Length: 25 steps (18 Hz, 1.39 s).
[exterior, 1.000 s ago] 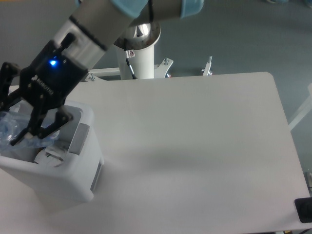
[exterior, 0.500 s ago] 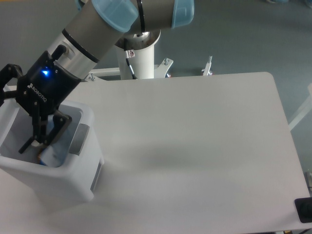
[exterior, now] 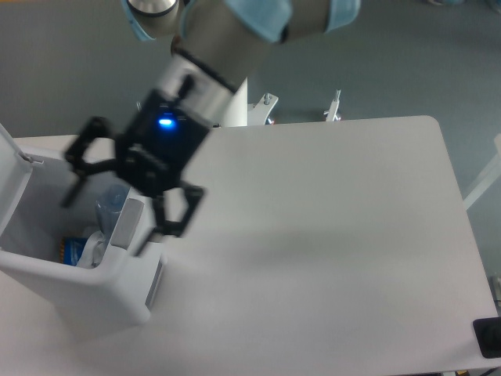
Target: Place the trash in the trash can
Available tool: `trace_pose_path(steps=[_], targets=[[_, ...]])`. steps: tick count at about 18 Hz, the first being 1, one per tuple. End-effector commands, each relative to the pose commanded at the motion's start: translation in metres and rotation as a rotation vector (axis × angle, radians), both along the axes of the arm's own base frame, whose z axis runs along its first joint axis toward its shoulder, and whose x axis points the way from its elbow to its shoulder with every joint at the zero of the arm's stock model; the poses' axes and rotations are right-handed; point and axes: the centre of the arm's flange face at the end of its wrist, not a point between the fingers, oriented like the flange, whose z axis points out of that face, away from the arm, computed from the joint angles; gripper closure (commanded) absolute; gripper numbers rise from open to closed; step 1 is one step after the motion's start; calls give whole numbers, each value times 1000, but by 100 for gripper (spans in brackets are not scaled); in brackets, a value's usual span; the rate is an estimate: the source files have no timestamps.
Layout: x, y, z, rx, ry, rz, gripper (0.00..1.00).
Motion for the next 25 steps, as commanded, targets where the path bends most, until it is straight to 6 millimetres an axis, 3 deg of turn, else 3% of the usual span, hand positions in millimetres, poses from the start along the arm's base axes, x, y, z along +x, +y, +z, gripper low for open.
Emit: trace_pose_path(steps=[2, 6, 8, 11, 15, 18, 23, 25], targets=[[-16, -2, -14, -61, 41, 54, 0], [-70, -23, -56, -195, 127, 142, 0], [-103, -48, -73, -256, 156, 196, 0], [-137, -75, -96, -303, 159, 229, 0], [-150, -99, -133, -436, 252, 183, 0], [-162, -112, -150, -603, 346, 181, 0], [-169, -113, -181, -704, 358, 132, 0], [-166, -112, -207, -752, 378, 47, 0]])
